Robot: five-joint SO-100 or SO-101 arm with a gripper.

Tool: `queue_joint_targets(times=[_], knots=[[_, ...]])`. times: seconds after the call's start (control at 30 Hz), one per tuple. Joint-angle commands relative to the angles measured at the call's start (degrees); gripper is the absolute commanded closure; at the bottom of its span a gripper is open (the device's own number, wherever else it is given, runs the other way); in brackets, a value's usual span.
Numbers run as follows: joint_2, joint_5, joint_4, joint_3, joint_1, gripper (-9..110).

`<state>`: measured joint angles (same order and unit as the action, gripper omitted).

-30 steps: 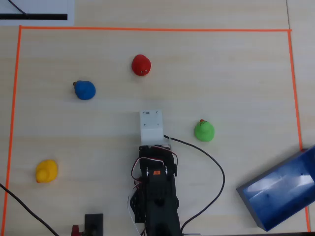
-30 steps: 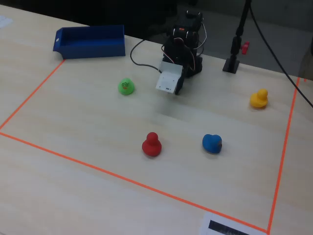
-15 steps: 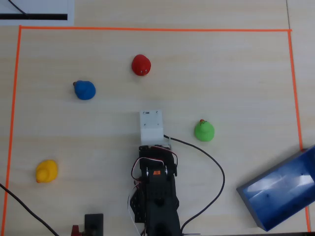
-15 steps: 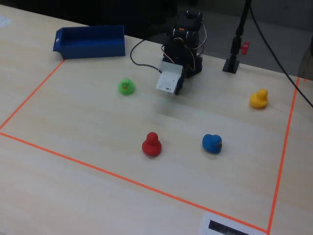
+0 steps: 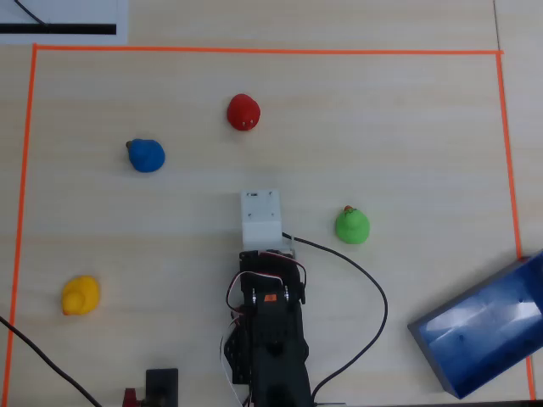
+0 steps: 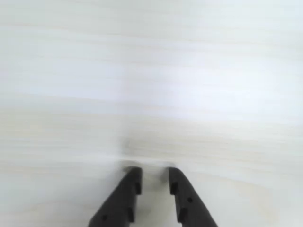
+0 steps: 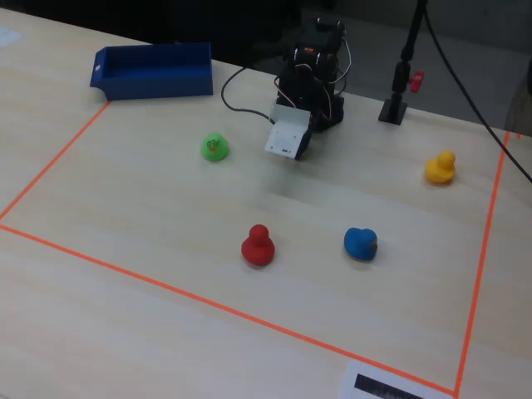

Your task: Grasp green duck and put it into box.

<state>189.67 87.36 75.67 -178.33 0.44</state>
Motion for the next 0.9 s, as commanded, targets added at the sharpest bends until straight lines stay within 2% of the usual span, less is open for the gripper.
queue_joint_targets(times=[0.0,0.13,0.3,0.43,0.5,0.57,0.7,0.87], knots=[[0.09,0.44,-1.14,0.09,-0.97,100],[-0.88,6.06,-8.88,4.48,-0.26,100],[-21.71,6.42,-15.21,26.89,2.81,96],[-41.31,4.57,-13.36,51.15,9.14,82],[-48.96,4.57,-14.50,60.03,13.80,72],[-55.28,4.48,-17.40,66.18,19.16,66],[-63.46,6.42,-28.30,69.17,31.82,59],[-69.08,13.54,-37.71,61.00,45.62,54]])
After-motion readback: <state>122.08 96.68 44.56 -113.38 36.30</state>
